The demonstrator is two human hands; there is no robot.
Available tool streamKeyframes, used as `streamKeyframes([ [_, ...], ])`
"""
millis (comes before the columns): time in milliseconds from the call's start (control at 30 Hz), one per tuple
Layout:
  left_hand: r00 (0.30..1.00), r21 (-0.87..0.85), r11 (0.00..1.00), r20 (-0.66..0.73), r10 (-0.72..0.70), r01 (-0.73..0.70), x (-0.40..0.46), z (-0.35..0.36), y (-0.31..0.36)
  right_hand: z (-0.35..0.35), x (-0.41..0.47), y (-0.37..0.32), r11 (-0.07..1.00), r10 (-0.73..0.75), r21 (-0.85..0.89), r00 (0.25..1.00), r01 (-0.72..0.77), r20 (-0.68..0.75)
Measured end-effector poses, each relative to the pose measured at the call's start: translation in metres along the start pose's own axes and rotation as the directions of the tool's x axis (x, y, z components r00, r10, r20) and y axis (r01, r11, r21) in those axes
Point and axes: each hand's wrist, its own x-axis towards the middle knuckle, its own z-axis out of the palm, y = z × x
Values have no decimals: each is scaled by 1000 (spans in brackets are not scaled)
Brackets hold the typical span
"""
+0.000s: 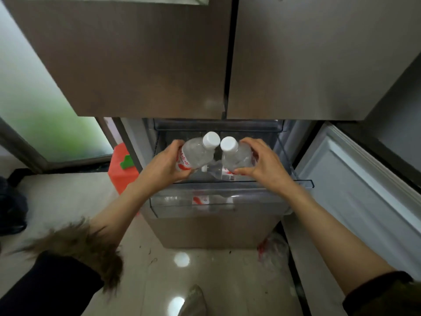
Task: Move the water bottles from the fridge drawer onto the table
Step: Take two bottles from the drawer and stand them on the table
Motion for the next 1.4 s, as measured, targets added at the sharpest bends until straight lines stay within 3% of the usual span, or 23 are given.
streamKeyframes([
  [133, 968, -69, 998, -249, -21, 3, -38, -19, 28, -13, -13, -35, 990, -110, 82, 991, 116, -82],
  [300, 881, -279, 960, -444, -162, 36, -85, -51, 56, -16, -31, -96, 956, -201, 187, 971, 224, -132],
  [433, 773, -358, 925, -550, -318, 125, -143, -73, 54, 7, -44, -144, 923, -232, 320, 972, 213, 21],
  [600, 579, -451, 852, -631, -516, 268, -236, -99, 24, 75, -70, -207, 860, -358, 465, 899, 212, 253],
  [967, 112, -623, 626, -661, -742, 469, -518, -173, -70, 290, -177, -384, 823, -531, 527, 615, 211, 583],
  [1200, -102, -702, 494, -621, -777, 512, -684, -223, -126, 431, -253, -497, 799, -577, 583, 460, 147, 675],
  [1400, -203, -726, 428, -605, -770, 538, -769, -267, -181, 527, -281, -588, 776, -630, 587, 331, 231, 703],
])
